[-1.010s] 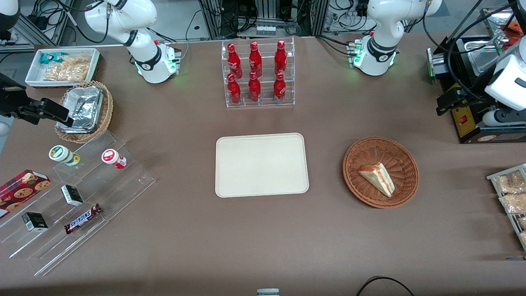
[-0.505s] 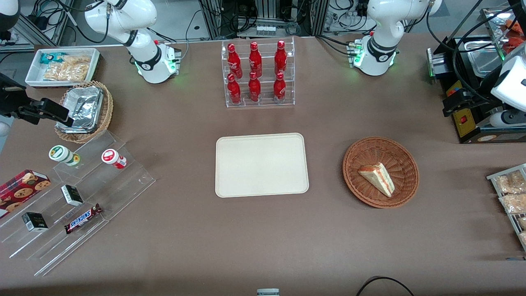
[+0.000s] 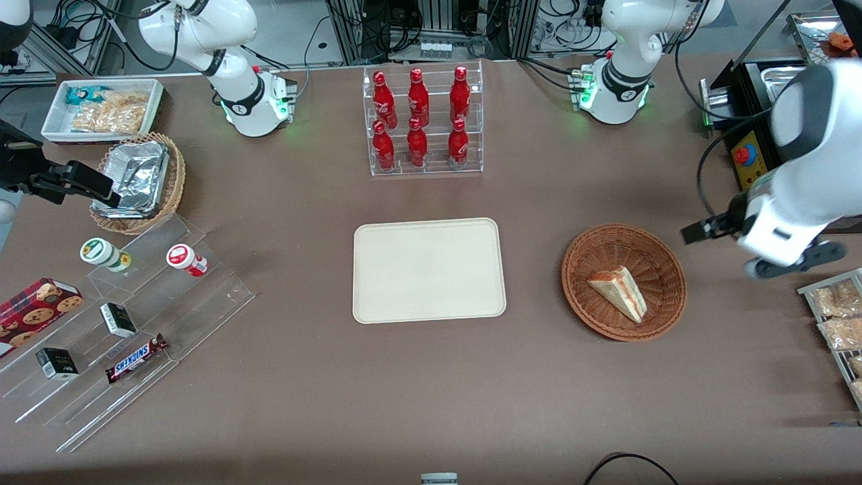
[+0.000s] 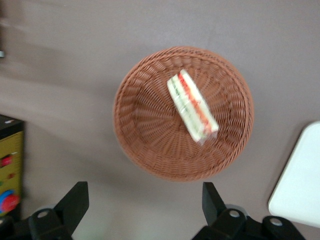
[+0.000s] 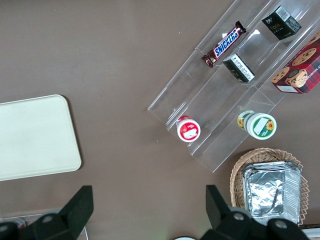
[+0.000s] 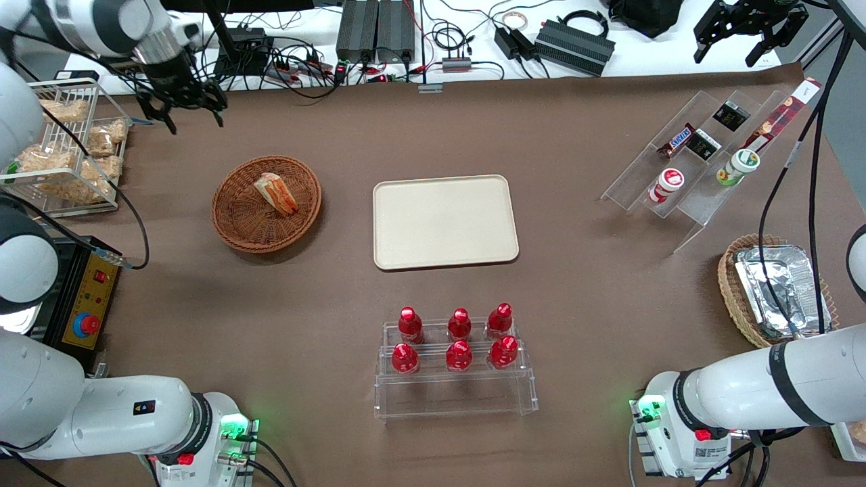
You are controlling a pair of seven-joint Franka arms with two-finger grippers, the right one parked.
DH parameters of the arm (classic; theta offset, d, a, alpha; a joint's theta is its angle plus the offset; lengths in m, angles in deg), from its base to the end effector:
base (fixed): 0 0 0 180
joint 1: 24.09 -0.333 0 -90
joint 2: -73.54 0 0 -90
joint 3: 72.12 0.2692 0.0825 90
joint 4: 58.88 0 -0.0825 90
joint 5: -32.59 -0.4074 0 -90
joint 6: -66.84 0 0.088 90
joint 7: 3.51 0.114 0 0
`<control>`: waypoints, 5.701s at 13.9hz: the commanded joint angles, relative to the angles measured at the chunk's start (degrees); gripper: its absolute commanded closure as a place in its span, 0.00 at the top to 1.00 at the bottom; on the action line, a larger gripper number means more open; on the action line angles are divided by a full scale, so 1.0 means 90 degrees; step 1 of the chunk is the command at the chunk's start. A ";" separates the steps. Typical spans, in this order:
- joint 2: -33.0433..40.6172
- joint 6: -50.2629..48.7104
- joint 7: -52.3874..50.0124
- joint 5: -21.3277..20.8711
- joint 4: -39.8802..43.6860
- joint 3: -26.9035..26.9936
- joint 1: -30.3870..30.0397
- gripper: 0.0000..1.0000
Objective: Place sandwich from basket to tray
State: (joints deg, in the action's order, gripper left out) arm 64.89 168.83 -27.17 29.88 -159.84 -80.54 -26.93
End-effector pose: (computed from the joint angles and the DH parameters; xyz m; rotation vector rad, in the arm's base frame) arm 0.6033 -0.0519 0.4040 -3.0449 -0.4647 0.1867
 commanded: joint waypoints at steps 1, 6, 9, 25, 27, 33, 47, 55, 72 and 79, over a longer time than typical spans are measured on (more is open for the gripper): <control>0.0190 0.1590 -0.1263 -0.0099 -0.1258 -0.0031 0.0218 1.00; -0.0083 0.3761 -0.3200 -0.0118 -0.2540 -0.0031 0.0599 1.00; -0.0415 0.4427 -0.3495 -0.0118 -0.2785 -0.0022 0.0706 1.00; -0.0672 0.4219 -0.3416 -0.0255 -0.2241 0.0105 0.0658 0.04; -0.0417 0.2776 -0.3416 -0.0246 -0.1520 0.0037 0.0745 0.04; -0.0834 0.0815 -0.3504 -0.0158 0.0279 -0.0100 0.2412 0.04; -0.3277 0.3725 -0.3719 -0.0880 0.1082 -0.0100 0.4779 0.08; -0.3239 0.3668 -0.3866 -0.0812 0.1072 -0.0090 0.5004 0.99; 0.0608 -0.1397 -0.2601 0.0281 0.1062 -0.0080 0.1930 1.00; 0.1448 -0.2680 0.0603 0.0204 0.0965 -0.0022 0.0406 1.00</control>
State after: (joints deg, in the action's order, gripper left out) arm 74.91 145.71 -27.54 31.42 -149.11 -80.43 -20.69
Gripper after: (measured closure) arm 0.004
